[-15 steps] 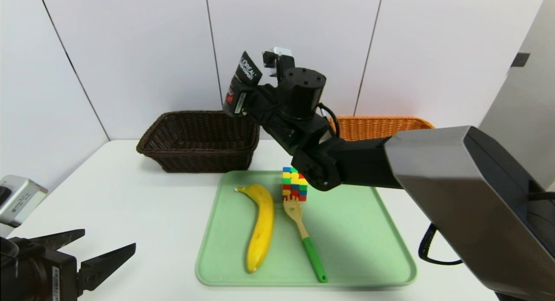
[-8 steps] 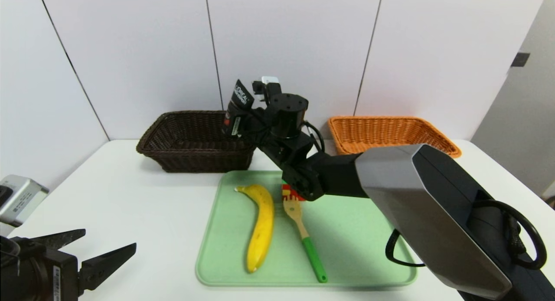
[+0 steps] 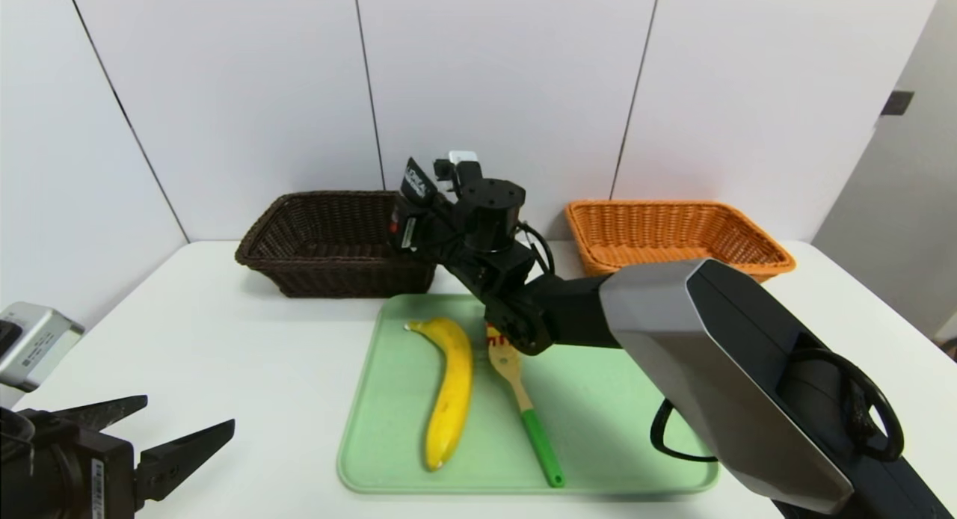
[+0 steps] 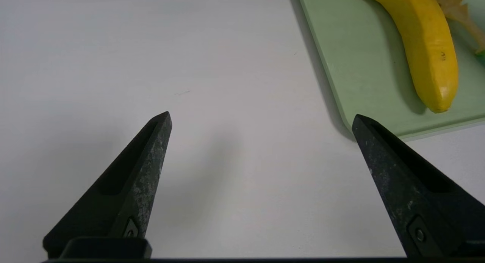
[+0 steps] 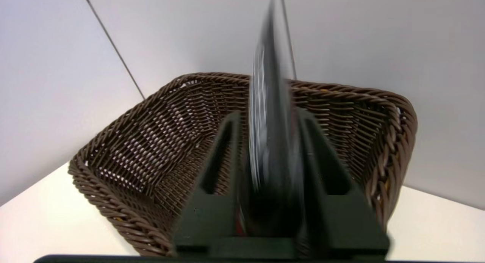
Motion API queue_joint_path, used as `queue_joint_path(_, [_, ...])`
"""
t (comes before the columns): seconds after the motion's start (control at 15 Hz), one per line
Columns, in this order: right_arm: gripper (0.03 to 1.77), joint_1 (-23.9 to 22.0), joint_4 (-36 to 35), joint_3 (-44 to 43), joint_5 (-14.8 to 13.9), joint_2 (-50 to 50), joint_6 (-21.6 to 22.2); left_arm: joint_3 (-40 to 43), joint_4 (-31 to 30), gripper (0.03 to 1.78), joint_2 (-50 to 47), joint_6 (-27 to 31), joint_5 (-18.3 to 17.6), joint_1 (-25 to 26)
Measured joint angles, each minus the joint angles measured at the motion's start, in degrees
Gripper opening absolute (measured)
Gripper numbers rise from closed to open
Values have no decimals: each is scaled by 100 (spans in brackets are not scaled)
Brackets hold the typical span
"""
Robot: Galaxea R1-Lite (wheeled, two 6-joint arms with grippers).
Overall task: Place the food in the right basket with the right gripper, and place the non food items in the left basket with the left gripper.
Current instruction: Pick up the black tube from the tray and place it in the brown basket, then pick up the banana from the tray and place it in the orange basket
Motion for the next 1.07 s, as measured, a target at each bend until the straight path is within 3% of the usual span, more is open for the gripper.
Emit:
queue_joint_path(0.2, [95,-2,-32,0,-52,-9,2,-13,-6,169,-13,0,7,0])
queue_joint_path(0.47, [125,2,492,9,-73,-325,-6,-193,-6,169,-35,0,11,0])
queue_joint_path(0.67, [140,0,1334,9,-22,-857,-39,-422,6,169,-69,6,27,-4])
queue_joint_path(0.8, [146,-9,1719,9,-41,-1202,-257,-557,-39,169,-89,22,223,-4])
queue_joint_path(0.93, [152,-83,2339,17,-228,-1566,-530,-712,-154,169,-80,78,521,-9])
queue_joint_path(1.07, [156,-182,2868,141,-416,-1905,-731,-816,-364,169,-77,133,490,-22])
